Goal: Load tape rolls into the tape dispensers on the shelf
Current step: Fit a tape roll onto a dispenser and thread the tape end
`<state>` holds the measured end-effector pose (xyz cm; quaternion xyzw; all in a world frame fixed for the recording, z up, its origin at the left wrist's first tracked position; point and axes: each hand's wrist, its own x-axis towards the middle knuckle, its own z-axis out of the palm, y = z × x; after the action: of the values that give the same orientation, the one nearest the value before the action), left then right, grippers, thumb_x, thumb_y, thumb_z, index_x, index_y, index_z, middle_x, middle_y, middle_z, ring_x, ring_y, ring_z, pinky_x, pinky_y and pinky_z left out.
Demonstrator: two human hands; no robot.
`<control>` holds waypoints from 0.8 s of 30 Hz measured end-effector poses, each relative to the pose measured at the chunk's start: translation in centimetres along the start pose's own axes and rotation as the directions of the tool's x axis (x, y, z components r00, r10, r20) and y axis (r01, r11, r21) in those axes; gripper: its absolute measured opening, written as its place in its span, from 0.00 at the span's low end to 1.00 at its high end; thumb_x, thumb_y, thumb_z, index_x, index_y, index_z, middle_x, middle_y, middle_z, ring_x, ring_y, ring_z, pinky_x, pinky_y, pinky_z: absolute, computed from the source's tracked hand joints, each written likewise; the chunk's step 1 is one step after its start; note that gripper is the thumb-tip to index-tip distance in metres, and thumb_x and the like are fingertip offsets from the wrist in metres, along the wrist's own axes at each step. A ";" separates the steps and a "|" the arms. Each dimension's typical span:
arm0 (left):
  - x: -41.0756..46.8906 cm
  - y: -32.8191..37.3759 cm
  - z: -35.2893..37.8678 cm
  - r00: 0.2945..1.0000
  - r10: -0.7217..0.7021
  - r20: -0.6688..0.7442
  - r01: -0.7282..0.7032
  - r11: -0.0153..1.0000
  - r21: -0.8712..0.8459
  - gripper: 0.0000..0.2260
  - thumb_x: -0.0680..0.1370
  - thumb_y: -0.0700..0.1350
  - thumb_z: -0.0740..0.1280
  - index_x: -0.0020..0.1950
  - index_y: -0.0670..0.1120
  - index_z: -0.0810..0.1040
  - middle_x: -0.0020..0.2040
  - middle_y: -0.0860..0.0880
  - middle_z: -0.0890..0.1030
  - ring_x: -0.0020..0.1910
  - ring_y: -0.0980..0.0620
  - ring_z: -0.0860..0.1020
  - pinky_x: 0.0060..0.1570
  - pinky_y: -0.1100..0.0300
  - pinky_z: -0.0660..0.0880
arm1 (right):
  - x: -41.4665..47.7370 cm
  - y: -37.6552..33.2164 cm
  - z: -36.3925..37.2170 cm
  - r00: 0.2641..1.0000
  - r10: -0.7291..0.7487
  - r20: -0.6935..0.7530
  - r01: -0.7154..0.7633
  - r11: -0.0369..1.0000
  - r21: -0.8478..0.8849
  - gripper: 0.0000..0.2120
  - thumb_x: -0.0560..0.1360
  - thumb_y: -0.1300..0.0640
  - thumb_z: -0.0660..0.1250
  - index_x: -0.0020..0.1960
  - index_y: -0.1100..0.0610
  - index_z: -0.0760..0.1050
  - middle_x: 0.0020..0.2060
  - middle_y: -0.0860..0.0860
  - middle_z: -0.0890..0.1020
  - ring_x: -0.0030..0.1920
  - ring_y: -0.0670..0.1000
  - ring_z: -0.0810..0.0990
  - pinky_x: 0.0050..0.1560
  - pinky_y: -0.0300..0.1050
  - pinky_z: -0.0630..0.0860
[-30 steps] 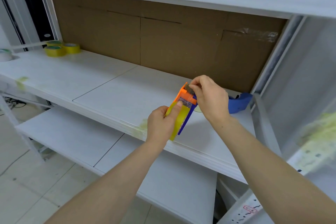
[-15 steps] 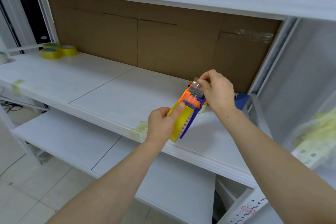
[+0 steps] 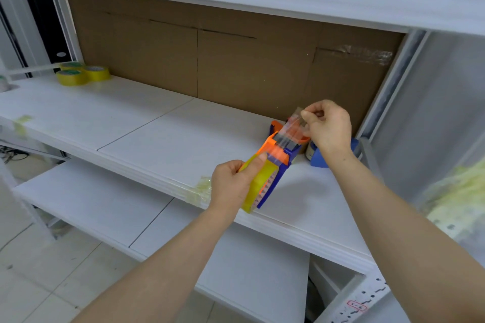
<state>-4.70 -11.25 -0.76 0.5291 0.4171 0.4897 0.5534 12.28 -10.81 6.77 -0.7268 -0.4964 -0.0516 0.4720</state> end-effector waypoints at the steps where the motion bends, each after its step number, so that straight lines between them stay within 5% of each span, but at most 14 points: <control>1: 0.0 -0.1 0.0 1.000 -0.008 -0.030 0.008 1.000 0.006 0.18 0.69 0.56 0.73 0.34 0.43 0.72 0.31 0.46 0.78 0.28 0.55 0.76 0.34 0.61 0.75 | 0.2 0.1 -0.1 1.000 0.006 -0.003 -0.006 1.000 -0.016 0.02 0.75 0.56 0.65 0.45 0.54 0.76 0.44 0.52 0.82 0.47 0.54 0.80 0.47 0.55 0.79; 3: 0.1 -0.1 0.1 0.998 -0.013 -0.062 0.014 1.000 0.015 0.20 0.68 0.58 0.74 0.34 0.42 0.73 0.31 0.45 0.77 0.28 0.53 0.75 0.33 0.61 0.74 | 0.6 0.3 -0.4 0.999 0.044 0.029 -0.043 0.998 -0.038 0.03 0.75 0.56 0.67 0.42 0.52 0.75 0.42 0.52 0.82 0.45 0.55 0.81 0.47 0.55 0.79; 6: 0.0 0.2 0.1 0.996 -0.001 -0.085 0.002 1.000 0.010 0.19 0.68 0.57 0.73 0.35 0.42 0.74 0.30 0.46 0.77 0.27 0.55 0.75 0.31 0.63 0.74 | 1.2 0.5 -0.9 0.957 0.250 0.146 -0.274 0.945 0.179 0.09 0.73 0.59 0.69 0.35 0.53 0.74 0.37 0.54 0.82 0.36 0.51 0.81 0.39 0.48 0.80; 10: -0.3 -0.1 0.1 0.995 0.037 -0.089 -0.039 0.999 -0.016 0.19 0.70 0.54 0.72 0.36 0.38 0.75 0.31 0.44 0.78 0.29 0.54 0.77 0.35 0.60 0.77 | 0.6 0.7 -1.3 0.756 0.514 0.405 -0.648 0.675 0.352 0.06 0.70 0.64 0.71 0.37 0.59 0.75 0.24 0.50 0.80 0.20 0.42 0.74 0.21 0.32 0.68; 15: -0.6 -0.1 0.2 0.985 0.100 -0.139 -0.110 0.991 -0.074 0.22 0.71 0.50 0.73 0.36 0.30 0.74 0.33 0.38 0.73 0.33 0.46 0.73 0.36 0.55 0.72 | -2.2 1.2 0.5 0.500 0.520 0.692 -0.860 0.392 0.327 0.10 0.74 0.60 0.63 0.33 0.55 0.72 0.24 0.50 0.78 0.31 0.47 0.73 0.33 0.37 0.66; 18: -0.7 -0.1 0.2 0.980 0.111 -0.164 -0.126 0.988 -0.085 0.18 0.72 0.47 0.72 0.32 0.35 0.73 0.31 0.39 0.71 0.32 0.46 0.72 0.34 0.58 0.71 | -3.3 1.3 1.4 0.381 0.433 0.817 -0.922 0.120 0.367 0.10 0.71 0.48 0.66 0.39 0.54 0.78 0.37 0.51 0.82 0.42 0.49 0.78 0.46 0.40 0.72; 22: -0.7 0.1 0.2 0.976 0.167 -0.143 -0.176 0.983 -0.053 0.19 0.72 0.46 0.72 0.27 0.41 0.69 0.25 0.44 0.69 0.27 0.50 0.70 0.29 0.63 0.69 | -4.5 2.4 2.3 0.350 0.403 0.846 -0.933 0.075 0.351 0.07 0.73 0.50 0.64 0.41 0.53 0.75 0.38 0.51 0.79 0.40 0.50 0.76 0.42 0.40 0.70; 24: -0.7 0.2 0.3 0.975 0.188 -0.119 -0.194 0.980 -0.042 0.20 0.72 0.45 0.72 0.25 0.43 0.67 0.22 0.50 0.67 0.24 0.55 0.69 0.26 0.67 0.67 | -4.4 2.4 2.0 0.465 0.474 0.748 -0.881 0.169 0.441 0.06 0.76 0.56 0.63 0.40 0.53 0.74 0.34 0.51 0.78 0.35 0.49 0.75 0.36 0.39 0.71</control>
<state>-4.51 -12.02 -0.58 0.5230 0.3822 0.5809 0.4928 11.12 -12.45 1.75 -0.5614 -0.1556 0.5691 0.5803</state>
